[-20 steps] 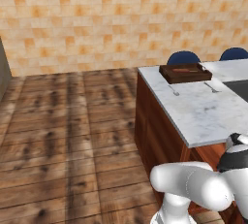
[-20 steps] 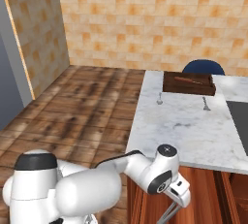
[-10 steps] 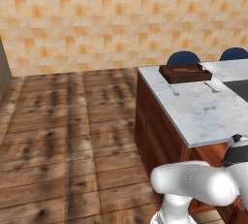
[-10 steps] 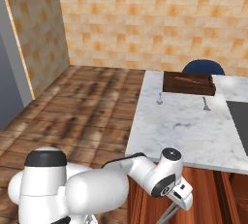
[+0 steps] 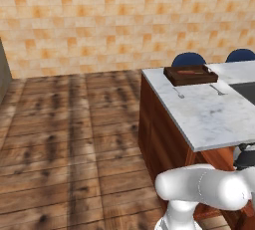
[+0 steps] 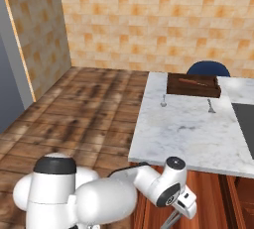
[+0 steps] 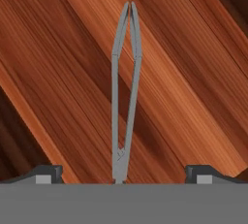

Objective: Take the tongs from the drawer on the right and place them on the dining counter next to the tray containing the hot dog.

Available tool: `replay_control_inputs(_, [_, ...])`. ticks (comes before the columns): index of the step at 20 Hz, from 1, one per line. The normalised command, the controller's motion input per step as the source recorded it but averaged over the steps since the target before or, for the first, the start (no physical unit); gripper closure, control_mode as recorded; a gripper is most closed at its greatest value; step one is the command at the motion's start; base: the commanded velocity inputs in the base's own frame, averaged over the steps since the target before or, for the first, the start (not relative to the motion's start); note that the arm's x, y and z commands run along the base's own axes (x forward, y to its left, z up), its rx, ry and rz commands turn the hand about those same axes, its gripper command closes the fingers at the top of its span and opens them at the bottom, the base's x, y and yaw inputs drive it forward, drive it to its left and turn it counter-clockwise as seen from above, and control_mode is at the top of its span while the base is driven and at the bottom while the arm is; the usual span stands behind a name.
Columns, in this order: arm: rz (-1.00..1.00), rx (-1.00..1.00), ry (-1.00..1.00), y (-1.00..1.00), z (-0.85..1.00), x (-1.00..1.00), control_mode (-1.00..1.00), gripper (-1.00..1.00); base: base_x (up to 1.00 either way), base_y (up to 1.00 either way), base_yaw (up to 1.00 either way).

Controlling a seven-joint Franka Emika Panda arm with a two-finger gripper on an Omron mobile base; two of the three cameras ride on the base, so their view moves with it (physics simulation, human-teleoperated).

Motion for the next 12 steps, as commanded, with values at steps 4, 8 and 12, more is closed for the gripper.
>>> replay_control_inputs(4, [0.0,0.0,0.0,0.0,-0.15,0.0,-1.0,-1.0,0.0,0.0,0.0])
replay_control_inputs(8, [0.0,0.0,0.0,0.0,-0.13,0.0,-1.0,-1.0,0.0,0.0,0.0])
replay_control_inputs(12, [0.0,0.0,0.0,0.0,-0.12,0.0,-1.0,-1.0,0.0,0.0,0.0])
